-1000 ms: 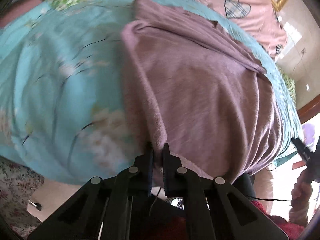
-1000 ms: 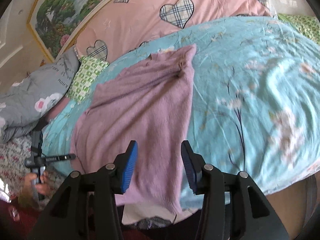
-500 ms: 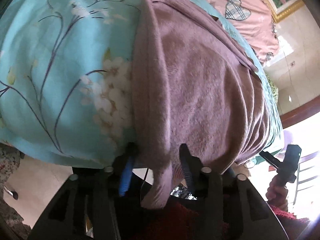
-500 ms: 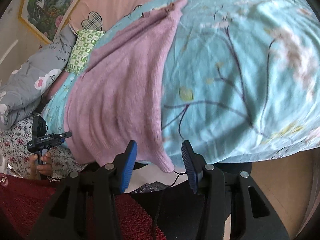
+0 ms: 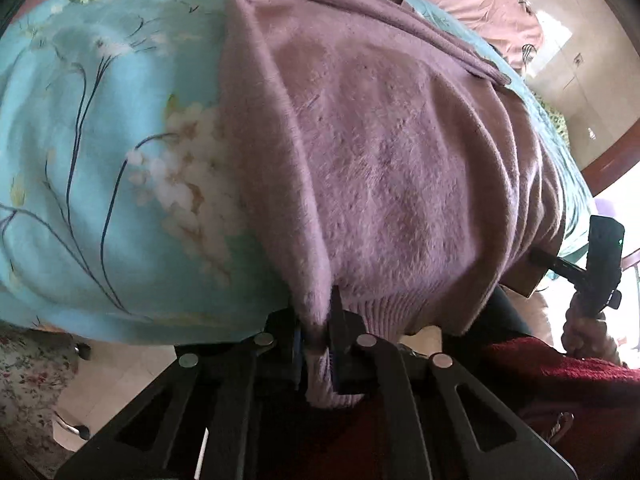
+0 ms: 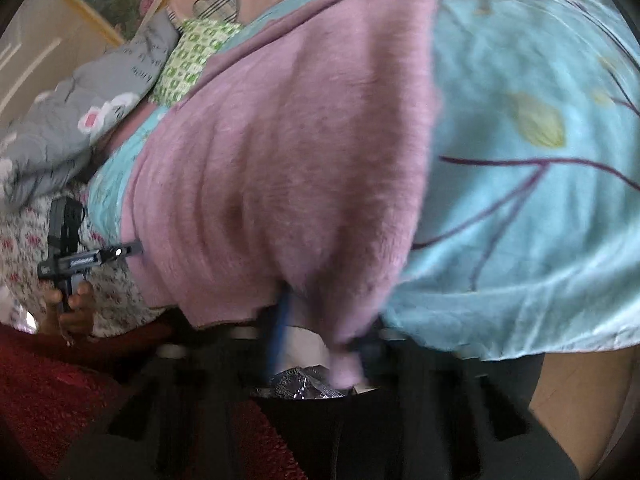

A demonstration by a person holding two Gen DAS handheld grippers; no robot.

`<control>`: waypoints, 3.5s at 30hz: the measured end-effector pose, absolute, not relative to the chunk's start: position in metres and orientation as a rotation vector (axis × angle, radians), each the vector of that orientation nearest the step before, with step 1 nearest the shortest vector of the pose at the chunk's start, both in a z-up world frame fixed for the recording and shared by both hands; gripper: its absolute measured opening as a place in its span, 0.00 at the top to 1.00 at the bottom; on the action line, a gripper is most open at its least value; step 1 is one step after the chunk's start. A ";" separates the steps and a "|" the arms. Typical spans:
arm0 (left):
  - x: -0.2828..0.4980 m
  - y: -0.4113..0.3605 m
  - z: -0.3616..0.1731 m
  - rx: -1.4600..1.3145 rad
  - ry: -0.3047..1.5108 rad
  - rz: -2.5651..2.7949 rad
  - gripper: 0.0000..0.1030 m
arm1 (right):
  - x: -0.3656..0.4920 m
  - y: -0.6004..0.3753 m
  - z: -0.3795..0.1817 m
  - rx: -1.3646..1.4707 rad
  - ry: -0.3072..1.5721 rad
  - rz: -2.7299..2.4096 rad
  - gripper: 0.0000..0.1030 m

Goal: Fold small clothes

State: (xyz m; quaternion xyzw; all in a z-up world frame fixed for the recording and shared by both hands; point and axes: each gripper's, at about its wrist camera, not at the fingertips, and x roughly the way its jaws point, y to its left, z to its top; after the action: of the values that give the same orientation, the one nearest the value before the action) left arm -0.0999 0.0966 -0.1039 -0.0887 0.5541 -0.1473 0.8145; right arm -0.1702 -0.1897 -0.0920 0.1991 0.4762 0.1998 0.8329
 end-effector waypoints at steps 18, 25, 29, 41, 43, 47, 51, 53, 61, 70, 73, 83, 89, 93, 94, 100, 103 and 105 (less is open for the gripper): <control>-0.130 0.150 0.008 -0.432 0.790 -0.474 0.96 | -0.211 -0.272 0.012 0.843 0.632 0.709 0.93; -0.103 0.150 0.022 -0.430 0.761 -0.471 0.96 | -0.184 -0.272 0.007 0.868 0.608 0.754 0.93; -0.065 0.159 0.038 -0.477 0.669 -0.462 0.95 | -0.142 -0.281 0.020 0.894 0.535 0.753 0.93; 0.124 0.136 0.055 -0.456 0.609 -0.387 0.96 | 0.042 -0.317 0.022 0.904 0.537 0.551 0.93; 0.154 0.134 0.049 -0.458 0.627 -0.372 0.96 | 0.073 -0.320 0.017 0.915 0.558 0.509 0.93; 0.220 0.135 0.021 -0.455 0.707 -0.302 0.96 | 0.130 -0.326 -0.001 0.921 0.634 0.378 0.93; 0.266 0.135 -0.015 -0.445 0.791 -0.255 0.95 | 0.172 -0.326 -0.023 0.885 0.721 0.261 0.93; 0.281 0.134 -0.033 -0.438 0.831 -0.241 0.95 | 0.187 -0.324 -0.035 0.852 0.769 0.195 0.93; 0.277 0.138 -0.039 -0.428 0.898 -0.236 0.81 | 0.195 -0.337 -0.060 0.933 0.857 0.149 0.91; 0.190 0.058 0.006 -0.166 0.899 -0.492 0.61 | 0.130 -0.307 0.011 0.699 0.709 0.265 0.63; 0.192 0.018 -0.015 -0.128 0.972 -0.563 0.59 | 0.137 -0.247 0.008 0.523 0.820 0.412 0.63; 0.285 0.020 -0.028 -0.088 0.998 -0.389 0.59 | 0.212 -0.230 -0.031 0.388 0.993 0.263 0.62; 0.326 0.059 -0.022 -0.170 0.952 -0.188 0.59 | 0.218 -0.293 -0.009 0.603 0.795 0.019 0.58; 0.293 0.063 -0.006 -0.177 0.909 -0.192 0.43 | 0.185 -0.286 0.003 0.578 0.764 0.065 0.54; 0.280 0.060 -0.003 -0.168 0.898 -0.199 0.41 | 0.178 -0.280 0.004 0.565 0.767 0.077 0.54; 0.222 0.053 -0.006 -0.127 0.883 -0.222 0.35 | 0.138 -0.252 -0.012 0.534 0.856 0.187 0.51; 0.217 0.069 -0.022 -0.133 0.925 -0.164 0.35 | 0.120 -0.254 -0.025 0.489 0.888 0.141 0.51; 0.219 0.085 -0.034 -0.168 0.946 -0.117 0.35 | 0.105 -0.269 -0.029 0.519 0.865 0.123 0.51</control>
State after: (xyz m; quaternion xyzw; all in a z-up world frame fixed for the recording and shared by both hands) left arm 0.2190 0.0851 -0.0338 -0.0806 0.4546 -0.0562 0.8853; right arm 0.1048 -0.2688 -0.0289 0.2485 0.4143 0.0587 0.8736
